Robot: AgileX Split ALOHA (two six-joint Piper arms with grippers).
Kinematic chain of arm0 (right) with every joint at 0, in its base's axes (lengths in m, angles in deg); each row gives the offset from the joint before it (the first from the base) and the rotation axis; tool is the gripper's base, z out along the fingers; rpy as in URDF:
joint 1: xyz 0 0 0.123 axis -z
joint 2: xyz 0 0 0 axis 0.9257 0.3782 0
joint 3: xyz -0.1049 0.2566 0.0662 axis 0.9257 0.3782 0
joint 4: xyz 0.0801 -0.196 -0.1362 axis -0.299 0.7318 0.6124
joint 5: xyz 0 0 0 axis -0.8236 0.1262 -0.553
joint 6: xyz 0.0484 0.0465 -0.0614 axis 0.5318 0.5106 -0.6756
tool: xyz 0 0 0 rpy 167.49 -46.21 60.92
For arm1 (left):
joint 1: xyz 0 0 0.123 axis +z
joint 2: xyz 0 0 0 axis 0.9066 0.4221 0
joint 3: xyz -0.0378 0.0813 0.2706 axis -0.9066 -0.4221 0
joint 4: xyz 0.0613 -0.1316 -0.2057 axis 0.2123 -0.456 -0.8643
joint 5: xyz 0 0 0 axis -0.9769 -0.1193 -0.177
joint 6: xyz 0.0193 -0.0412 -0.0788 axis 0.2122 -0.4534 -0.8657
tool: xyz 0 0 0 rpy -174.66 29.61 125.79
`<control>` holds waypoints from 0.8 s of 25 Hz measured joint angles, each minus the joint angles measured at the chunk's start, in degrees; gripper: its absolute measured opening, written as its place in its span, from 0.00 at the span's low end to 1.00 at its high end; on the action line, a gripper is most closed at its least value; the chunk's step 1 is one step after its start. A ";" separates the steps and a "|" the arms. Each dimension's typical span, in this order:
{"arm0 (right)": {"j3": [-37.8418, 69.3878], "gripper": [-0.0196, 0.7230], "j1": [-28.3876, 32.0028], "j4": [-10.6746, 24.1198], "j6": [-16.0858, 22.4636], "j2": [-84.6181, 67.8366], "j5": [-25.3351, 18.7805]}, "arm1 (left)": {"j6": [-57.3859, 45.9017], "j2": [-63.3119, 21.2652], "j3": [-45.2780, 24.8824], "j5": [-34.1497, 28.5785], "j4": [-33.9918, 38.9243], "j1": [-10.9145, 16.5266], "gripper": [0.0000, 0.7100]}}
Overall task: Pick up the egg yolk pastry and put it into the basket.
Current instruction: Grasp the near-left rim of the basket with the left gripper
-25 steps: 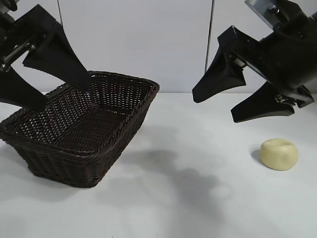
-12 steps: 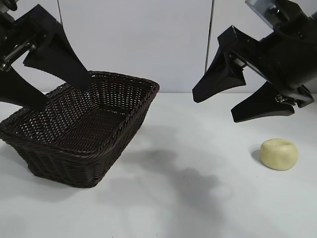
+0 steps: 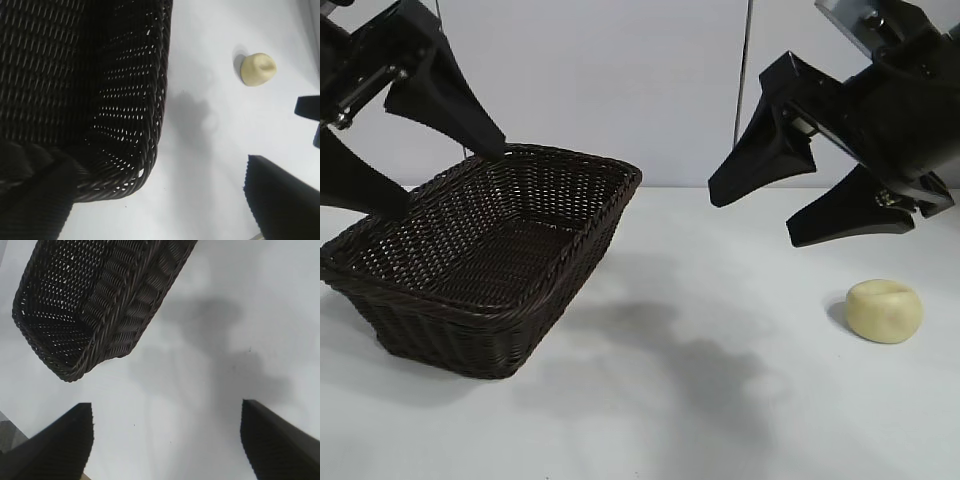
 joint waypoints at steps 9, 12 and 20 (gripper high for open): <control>0.00 0.81 0.00 0.00 0.04 0.00 0.00 | -47.60 0.00 0.00 -4.32 28.72 0.00 0.93; 0.00 0.81 0.00 0.00 0.04 0.00 0.00 | -57.32 0.00 0.00 -4.26 31.57 -0.09 0.93; 0.00 0.81 0.00 0.00 0.04 0.00 0.00 | -72.93 0.00 -1.91 0.37 33.67 -7.61 0.93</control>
